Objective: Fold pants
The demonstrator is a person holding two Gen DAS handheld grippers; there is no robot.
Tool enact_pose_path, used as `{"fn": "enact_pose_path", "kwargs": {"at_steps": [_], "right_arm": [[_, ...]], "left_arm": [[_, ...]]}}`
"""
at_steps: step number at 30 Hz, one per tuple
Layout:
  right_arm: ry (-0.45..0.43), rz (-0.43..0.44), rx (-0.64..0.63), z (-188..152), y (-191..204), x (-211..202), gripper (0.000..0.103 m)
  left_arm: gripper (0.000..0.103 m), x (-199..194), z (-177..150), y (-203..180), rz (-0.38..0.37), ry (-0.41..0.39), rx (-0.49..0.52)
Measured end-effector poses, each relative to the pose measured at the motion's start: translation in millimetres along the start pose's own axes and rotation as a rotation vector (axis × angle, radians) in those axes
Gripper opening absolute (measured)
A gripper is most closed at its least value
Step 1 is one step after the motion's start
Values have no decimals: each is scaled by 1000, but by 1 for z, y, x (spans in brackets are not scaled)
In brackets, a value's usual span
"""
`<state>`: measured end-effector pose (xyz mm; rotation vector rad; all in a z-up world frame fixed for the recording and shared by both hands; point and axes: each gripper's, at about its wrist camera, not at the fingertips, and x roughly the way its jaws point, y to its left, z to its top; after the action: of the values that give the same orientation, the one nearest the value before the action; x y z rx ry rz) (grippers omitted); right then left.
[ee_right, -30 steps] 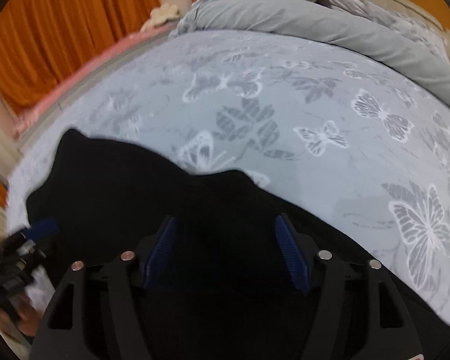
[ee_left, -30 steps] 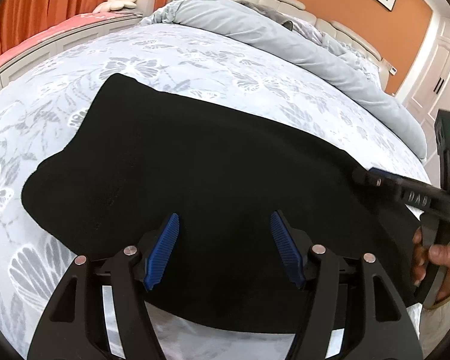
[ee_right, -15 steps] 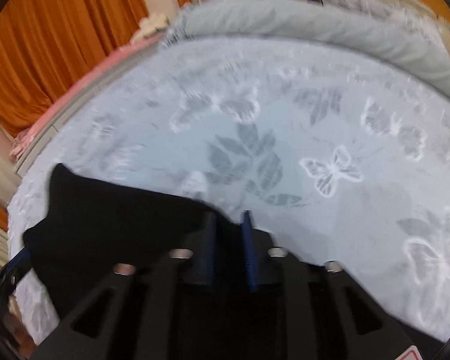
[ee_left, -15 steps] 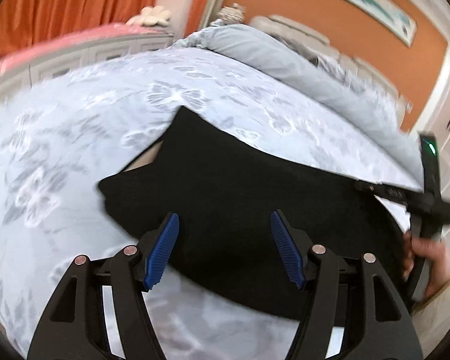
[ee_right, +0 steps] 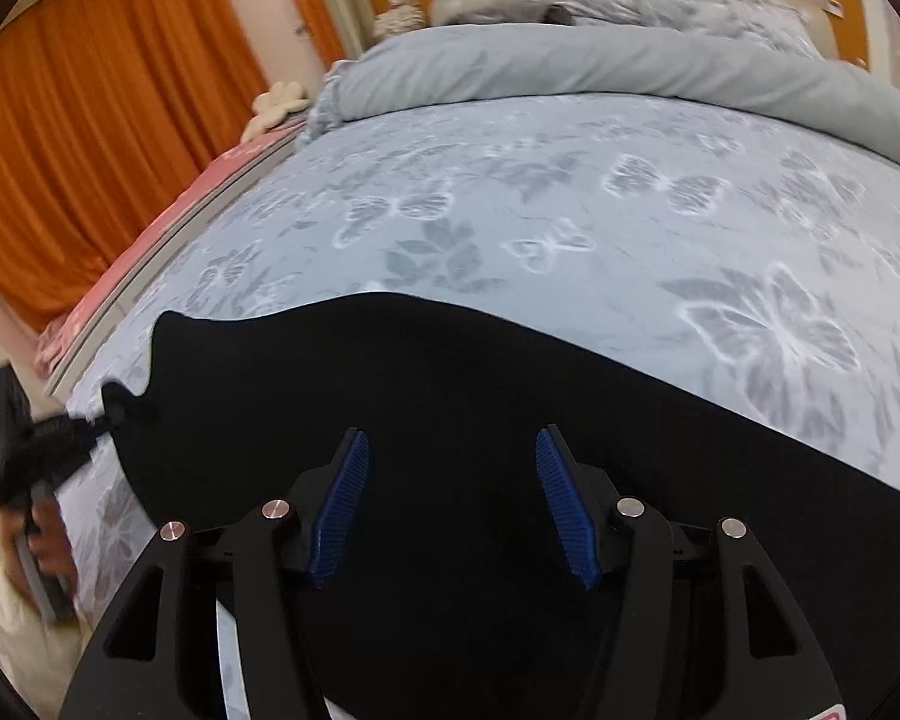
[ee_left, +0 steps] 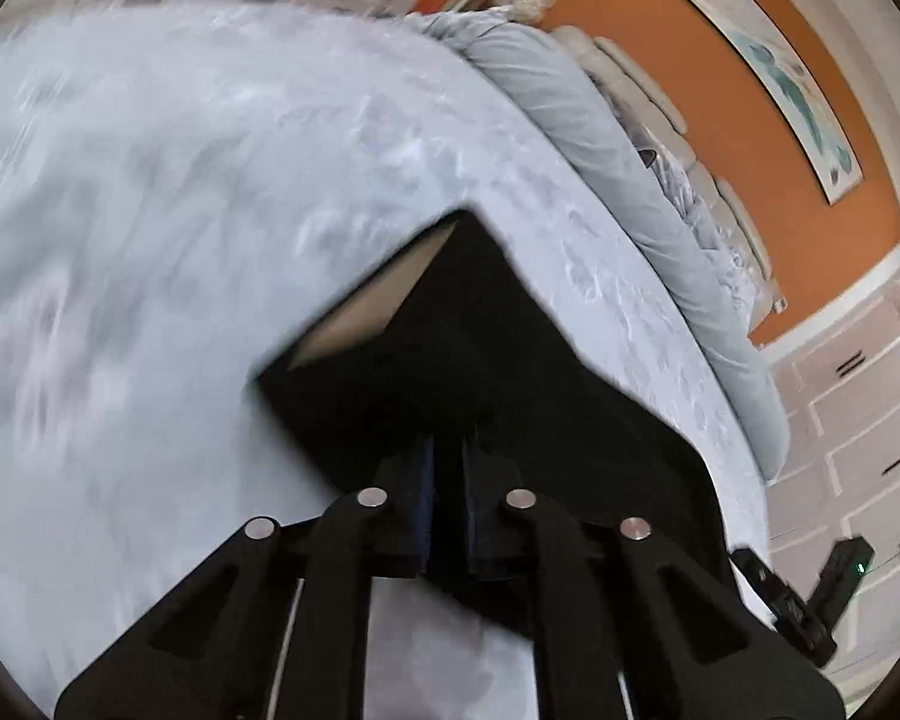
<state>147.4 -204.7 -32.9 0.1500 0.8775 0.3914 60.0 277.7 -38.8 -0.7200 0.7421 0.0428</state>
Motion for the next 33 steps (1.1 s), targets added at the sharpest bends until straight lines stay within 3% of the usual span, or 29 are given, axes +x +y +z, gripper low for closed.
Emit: {"fn": "enact_pose_path", "kwargs": {"at_steps": [2,4,5,7,8,11,13,15,17,19,24,25,26,27,30,33], "right_arm": [[0,-3,34,0,-12,0,58],[11,-13,48,1,-22,5,58],[33,-31,46,5,-27,13,58],[56,-36,56,11,-31,22,58],[54,-18,56,15,-31,24,58],[27,-42,33,20,-29,20,57],[-7,-48,30,18,-31,10,58],[-23,-36,41,16,-39,3,58],[5,-42,41,23,-46,10,58],[19,10,31,39,-48,20,58],[147,102,-19,74,-45,75,56],[174,128,-33,72,-42,83,52],[212,182,-61,65,-33,90,25],[220,187,-95,58,-23,89,12],[201,188,-261,29,9,72,14],[230,192,-270,18,12,75,17]], "left_arm": [[6,-3,18,-13,41,-59,65],[7,0,22,-10,101,-67,76],[8,9,18,-2,152,-29,66],[10,19,4,12,176,48,30],[11,11,-5,10,179,29,43],[16,-14,-15,-13,283,-57,133],[31,-32,-15,-30,324,-115,164],[38,-44,-15,-47,286,-146,181],[49,-43,-18,-67,245,-134,222],[61,-31,-23,-89,206,-114,262],[63,34,-50,-127,96,32,238],[63,51,-59,-128,85,79,226],[63,61,-68,-126,85,108,222],[63,71,-76,-123,101,127,229],[63,69,-86,-124,118,103,292],[63,73,-89,-131,153,93,330]]}}
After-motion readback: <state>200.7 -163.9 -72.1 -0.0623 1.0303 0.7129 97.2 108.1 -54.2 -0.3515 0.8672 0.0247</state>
